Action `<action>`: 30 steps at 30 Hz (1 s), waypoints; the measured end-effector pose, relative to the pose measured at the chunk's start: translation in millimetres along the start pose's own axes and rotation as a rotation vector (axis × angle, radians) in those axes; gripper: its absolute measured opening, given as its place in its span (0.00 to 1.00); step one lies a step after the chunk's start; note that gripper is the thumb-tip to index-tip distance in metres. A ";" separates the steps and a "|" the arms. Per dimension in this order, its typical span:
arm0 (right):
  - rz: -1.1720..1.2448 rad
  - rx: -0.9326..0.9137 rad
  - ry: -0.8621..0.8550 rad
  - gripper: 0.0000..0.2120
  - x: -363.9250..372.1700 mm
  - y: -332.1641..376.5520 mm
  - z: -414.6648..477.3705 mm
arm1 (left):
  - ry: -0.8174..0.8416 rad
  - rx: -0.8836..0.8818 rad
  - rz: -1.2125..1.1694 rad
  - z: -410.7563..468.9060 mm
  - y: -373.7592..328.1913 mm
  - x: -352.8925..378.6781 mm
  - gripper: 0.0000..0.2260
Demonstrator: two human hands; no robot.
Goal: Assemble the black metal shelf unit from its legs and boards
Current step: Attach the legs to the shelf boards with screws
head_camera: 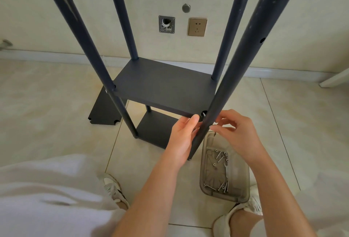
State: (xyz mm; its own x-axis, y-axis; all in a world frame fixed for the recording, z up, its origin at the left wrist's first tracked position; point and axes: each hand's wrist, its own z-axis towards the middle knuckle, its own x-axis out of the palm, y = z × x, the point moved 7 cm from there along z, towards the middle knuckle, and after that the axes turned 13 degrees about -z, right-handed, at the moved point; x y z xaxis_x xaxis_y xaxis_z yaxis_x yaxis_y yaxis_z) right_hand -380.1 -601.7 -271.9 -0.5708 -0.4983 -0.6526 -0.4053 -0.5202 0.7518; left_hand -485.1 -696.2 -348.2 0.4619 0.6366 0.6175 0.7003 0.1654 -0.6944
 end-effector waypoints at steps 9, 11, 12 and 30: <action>0.013 0.018 0.058 0.13 6.3 -7.2 -2.2 | 0.021 -0.001 -0.026 -5.1 -0.8 3.1 0.07; 0.012 0.022 0.057 0.14 6.2 -8.6 -3.6 | 0.020 0.001 -0.013 -6.0 -0.6 3.9 0.06; 0.011 0.024 0.055 0.14 6.2 -9.0 -3.5 | 0.020 0.002 -0.007 -5.9 -0.8 3.9 0.06; 0.013 0.073 -0.175 0.17 6.9 -7.3 -9.7 | 0.006 0.017 0.055 -5.3 -1.9 1.0 0.12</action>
State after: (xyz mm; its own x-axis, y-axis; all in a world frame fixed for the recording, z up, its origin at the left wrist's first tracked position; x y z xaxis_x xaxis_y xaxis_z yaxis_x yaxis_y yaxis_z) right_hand -374.1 -608.0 -282.8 -0.6896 -0.3730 -0.6207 -0.4441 -0.4591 0.7694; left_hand -483.1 -699.9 -344.3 0.5026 0.6405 0.5807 0.6648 0.1431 -0.7332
